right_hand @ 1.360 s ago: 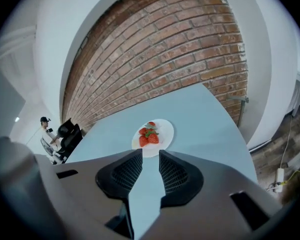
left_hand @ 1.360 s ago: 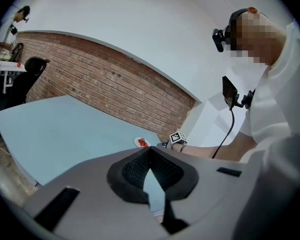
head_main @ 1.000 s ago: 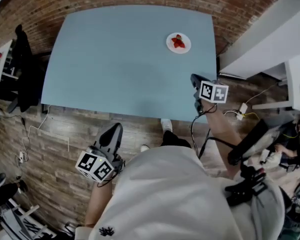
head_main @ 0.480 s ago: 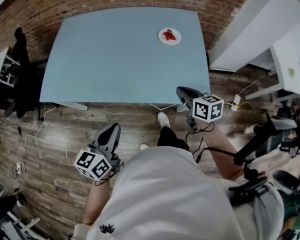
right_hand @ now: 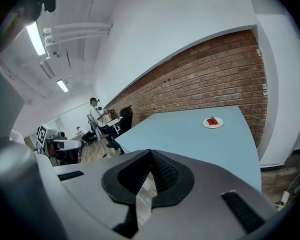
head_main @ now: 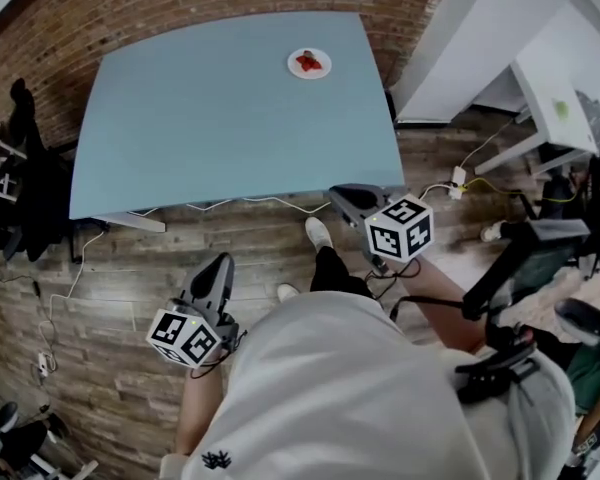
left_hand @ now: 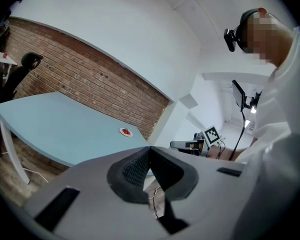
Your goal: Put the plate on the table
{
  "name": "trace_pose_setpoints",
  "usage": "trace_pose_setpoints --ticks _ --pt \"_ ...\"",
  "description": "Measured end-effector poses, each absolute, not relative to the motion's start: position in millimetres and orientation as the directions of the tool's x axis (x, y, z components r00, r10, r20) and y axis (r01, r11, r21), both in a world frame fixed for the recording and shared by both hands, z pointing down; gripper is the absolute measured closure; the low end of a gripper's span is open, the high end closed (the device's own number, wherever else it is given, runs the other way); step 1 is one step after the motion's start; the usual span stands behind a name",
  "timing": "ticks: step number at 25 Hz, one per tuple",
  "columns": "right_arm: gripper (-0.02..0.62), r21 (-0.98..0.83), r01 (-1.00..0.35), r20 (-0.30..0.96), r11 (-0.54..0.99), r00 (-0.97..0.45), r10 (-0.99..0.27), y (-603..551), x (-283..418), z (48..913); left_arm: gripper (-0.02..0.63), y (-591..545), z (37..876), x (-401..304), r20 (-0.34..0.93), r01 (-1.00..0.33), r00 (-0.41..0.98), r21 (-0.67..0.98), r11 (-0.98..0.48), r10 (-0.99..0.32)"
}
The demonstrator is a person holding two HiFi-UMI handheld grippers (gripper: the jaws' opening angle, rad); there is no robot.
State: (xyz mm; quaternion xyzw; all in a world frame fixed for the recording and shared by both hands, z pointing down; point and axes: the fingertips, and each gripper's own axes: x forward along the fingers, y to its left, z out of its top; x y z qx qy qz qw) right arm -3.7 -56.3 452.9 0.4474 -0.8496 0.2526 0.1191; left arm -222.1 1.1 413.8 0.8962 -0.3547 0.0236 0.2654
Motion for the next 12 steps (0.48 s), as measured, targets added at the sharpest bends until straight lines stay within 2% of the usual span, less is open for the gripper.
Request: trace_pose_setpoints --ticks 12 --pt "0.588 -0.315 -0.753 0.429 0.578 -0.656 -0.621 -30.2 -46.4 442.0 0.604 12.8 421.1 -227.4 0.228 -0.658 0.735 0.467 -0.591 -0.638"
